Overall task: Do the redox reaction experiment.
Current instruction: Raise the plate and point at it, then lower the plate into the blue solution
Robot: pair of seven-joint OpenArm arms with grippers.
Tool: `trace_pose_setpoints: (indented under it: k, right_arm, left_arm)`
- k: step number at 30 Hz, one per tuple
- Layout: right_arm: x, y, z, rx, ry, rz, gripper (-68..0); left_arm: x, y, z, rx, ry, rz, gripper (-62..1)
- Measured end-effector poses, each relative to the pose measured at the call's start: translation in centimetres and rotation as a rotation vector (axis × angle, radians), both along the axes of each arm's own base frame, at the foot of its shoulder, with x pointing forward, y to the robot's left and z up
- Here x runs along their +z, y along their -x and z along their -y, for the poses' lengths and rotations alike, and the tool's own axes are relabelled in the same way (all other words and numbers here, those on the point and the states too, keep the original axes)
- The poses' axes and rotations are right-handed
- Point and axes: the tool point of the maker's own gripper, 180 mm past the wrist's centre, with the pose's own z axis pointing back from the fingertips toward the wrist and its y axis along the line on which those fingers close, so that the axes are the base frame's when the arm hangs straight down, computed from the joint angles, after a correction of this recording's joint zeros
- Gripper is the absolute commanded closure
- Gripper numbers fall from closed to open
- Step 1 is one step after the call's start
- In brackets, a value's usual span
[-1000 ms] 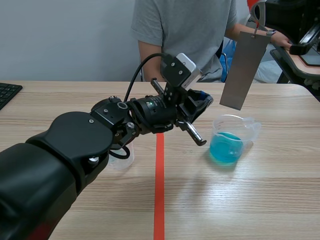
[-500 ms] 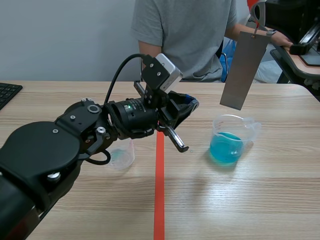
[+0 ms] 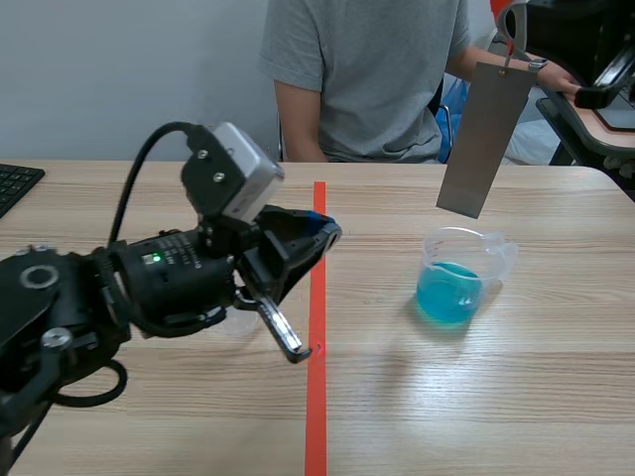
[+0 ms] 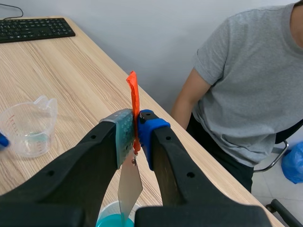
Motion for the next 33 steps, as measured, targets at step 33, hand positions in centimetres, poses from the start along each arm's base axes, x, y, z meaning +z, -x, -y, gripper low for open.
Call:
trace_pose_setpoints:
  k: [33]
  right_arm:
    - [0.0,0.0,0.0,0.000,0.000,0.000,-1.1]
  left_arm:
    - [7.0,13.7,-4.3,-0.061,-0.074,-0.071,-3.4]
